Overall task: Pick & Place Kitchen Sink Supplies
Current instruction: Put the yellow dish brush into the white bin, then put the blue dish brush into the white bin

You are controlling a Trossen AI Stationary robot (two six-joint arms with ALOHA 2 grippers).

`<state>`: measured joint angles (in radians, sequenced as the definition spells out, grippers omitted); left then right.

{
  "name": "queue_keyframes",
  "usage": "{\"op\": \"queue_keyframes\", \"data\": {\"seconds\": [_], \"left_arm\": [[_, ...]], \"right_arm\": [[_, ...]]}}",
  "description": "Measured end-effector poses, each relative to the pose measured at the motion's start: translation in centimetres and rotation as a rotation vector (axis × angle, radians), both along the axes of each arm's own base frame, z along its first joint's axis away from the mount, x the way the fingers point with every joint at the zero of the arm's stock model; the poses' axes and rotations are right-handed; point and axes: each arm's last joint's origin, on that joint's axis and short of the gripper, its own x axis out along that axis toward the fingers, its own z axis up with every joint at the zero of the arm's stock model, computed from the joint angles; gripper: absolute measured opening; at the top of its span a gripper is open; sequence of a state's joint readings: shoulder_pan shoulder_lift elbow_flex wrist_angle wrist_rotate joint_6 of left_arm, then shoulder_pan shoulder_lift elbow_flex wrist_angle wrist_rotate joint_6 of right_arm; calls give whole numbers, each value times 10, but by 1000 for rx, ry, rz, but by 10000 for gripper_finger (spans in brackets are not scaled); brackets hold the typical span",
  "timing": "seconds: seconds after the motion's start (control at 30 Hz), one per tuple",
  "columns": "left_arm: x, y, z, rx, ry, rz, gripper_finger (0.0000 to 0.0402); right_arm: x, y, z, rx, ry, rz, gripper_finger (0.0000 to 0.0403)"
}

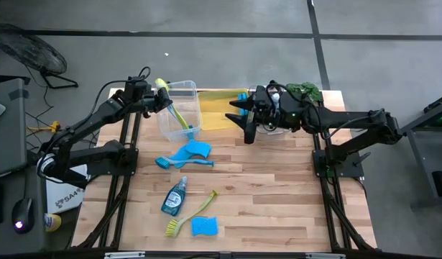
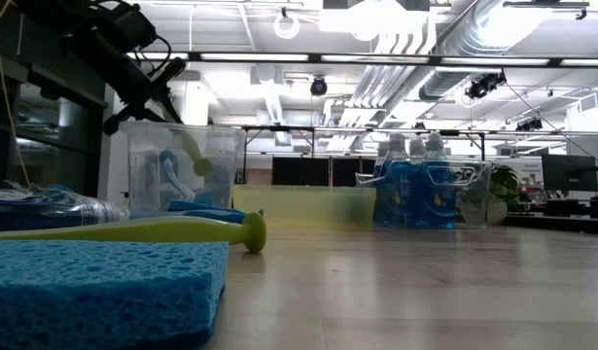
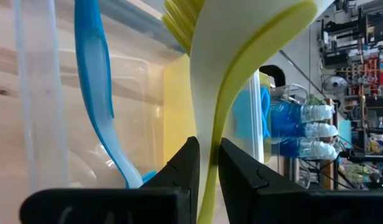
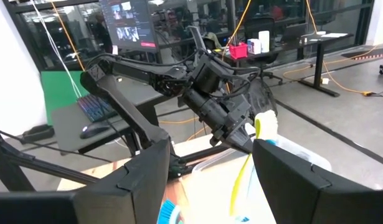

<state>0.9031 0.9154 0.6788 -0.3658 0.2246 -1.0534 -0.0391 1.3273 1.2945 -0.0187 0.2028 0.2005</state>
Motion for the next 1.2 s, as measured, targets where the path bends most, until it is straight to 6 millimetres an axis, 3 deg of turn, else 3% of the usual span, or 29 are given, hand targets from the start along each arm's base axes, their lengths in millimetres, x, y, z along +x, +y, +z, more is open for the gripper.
{"op": "queue_keyframes", "data": {"seconds": [0.67,1.03,1.2], "left_arm": [[-2,-2,-3,-27,35,-8,50],[-2,-3,-4,-19,50,-24,155],[-2,-2,-3,4,54,-37,179]], "right_arm": [[0,0,-1,1,8,0,225],[0,0,-1,1,8,0,225],[0,0,-1,1,8,0,225]]}}
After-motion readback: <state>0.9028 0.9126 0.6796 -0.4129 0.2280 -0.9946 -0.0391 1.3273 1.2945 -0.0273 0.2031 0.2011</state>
